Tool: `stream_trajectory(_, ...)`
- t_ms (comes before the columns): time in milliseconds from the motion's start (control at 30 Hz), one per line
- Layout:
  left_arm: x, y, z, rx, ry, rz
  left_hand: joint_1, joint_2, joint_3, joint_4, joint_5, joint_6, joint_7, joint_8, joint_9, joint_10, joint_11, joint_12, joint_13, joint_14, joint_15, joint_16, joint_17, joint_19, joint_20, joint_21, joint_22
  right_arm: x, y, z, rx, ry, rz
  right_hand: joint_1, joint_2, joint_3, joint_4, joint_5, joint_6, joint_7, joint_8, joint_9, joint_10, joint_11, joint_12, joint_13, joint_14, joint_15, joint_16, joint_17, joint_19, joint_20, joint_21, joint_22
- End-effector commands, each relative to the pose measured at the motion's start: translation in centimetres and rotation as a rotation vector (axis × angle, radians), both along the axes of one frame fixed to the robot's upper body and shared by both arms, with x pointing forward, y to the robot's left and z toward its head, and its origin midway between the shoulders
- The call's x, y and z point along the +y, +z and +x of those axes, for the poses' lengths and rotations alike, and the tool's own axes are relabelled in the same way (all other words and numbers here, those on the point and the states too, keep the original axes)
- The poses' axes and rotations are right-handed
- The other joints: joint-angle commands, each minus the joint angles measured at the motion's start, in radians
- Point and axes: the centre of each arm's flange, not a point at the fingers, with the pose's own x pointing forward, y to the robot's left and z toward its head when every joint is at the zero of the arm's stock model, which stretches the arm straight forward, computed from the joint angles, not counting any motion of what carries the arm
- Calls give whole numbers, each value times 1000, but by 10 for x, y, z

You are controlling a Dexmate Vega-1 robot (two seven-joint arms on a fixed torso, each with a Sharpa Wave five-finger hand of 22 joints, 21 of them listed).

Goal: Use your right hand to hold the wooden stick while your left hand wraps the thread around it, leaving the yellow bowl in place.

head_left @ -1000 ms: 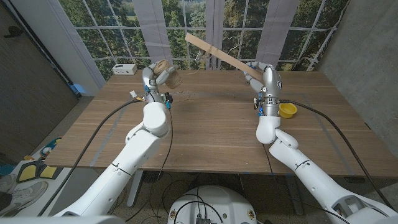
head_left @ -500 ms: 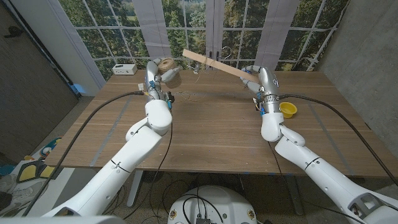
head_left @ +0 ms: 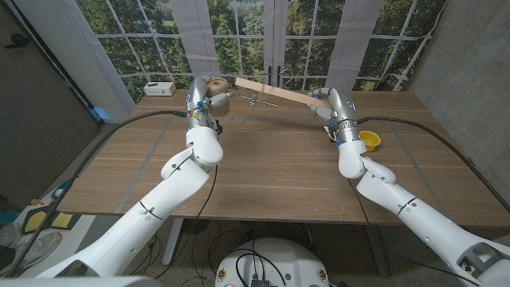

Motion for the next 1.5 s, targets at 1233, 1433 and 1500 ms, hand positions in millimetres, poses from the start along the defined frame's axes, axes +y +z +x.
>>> stream_trajectory(1233,-5,-45,25,214,284,351,116,146,126,41,-4,123,-33,-5,-4,91,-79,-16,-25,283,-354,-14,-14,29,-160,185,4,31,-8,23,405,-47,-364,117,131,19,3,-5,41,-9,-11,101,117,-4,-7,100,-11,-87,-9,-26,5,-68,6,-3)
stream_trajectory(1433,-5,-51,28,236,317,371,116,146,124,40,-4,126,-35,-4,-4,93,-80,-16,-28,283,-354,-15,-15,29,-160,186,4,37,-9,28,435,-51,-384,119,131,20,1,-8,41,-8,-15,97,117,-6,-11,94,-12,-87,-8,-30,9,-66,6,-3)
stream_trajectory(1500,-5,-52,29,249,326,381,117,144,124,39,-4,126,-36,-5,-5,94,-82,-16,-30,281,-355,-16,-17,29,-160,186,4,37,-9,29,441,-54,-386,120,130,20,-1,-9,40,-7,-16,96,115,-6,-13,91,-14,-88,-9,-31,9,-65,6,-3)
